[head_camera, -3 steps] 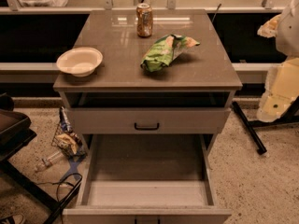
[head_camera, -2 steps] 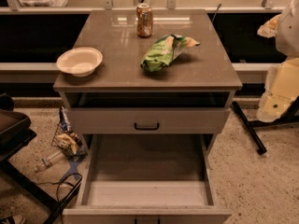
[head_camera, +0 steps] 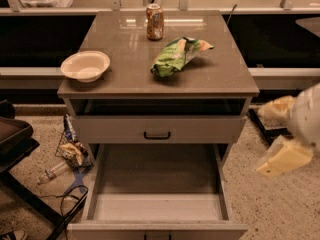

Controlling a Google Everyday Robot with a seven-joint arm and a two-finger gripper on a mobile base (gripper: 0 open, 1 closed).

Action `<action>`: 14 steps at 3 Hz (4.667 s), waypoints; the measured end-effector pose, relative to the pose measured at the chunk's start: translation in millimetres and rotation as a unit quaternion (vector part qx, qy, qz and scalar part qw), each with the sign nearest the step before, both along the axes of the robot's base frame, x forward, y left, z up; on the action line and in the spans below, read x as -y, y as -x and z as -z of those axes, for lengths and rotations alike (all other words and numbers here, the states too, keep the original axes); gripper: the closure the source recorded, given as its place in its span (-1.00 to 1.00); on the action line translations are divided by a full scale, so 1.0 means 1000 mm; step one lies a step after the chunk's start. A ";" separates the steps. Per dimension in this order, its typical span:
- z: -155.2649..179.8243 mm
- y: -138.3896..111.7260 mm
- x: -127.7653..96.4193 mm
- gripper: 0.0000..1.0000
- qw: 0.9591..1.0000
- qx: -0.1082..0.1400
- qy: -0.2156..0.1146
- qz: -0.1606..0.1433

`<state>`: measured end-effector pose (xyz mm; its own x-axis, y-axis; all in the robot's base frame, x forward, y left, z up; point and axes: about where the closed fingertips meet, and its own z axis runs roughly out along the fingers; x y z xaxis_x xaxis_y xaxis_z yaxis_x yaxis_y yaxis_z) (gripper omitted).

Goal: Close middle drawer

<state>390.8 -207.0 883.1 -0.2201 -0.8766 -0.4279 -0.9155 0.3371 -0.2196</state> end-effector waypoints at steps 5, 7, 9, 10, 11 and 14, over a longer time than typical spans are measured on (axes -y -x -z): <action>0.189 0.064 -0.032 1.00 0.993 -0.024 -0.119 0.002; 0.296 0.105 -0.045 1.00 0.980 -0.073 -0.187 0.008; 0.379 0.109 -0.062 1.00 0.961 -0.091 -0.260 -0.009; 0.407 0.104 -0.068 1.00 0.948 -0.093 -0.304 -0.004; 0.430 0.095 -0.075 1.00 0.934 -0.095 -0.345 0.004; 0.454 0.052 -0.108 1.00 0.929 -0.104 -0.355 -0.010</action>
Offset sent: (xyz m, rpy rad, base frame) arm -0.0814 0.0331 -0.2596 0.3167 0.0803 -0.0140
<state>338.7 -99.3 428.7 -0.3497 -0.3943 -0.8498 -0.9210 0.3109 0.2347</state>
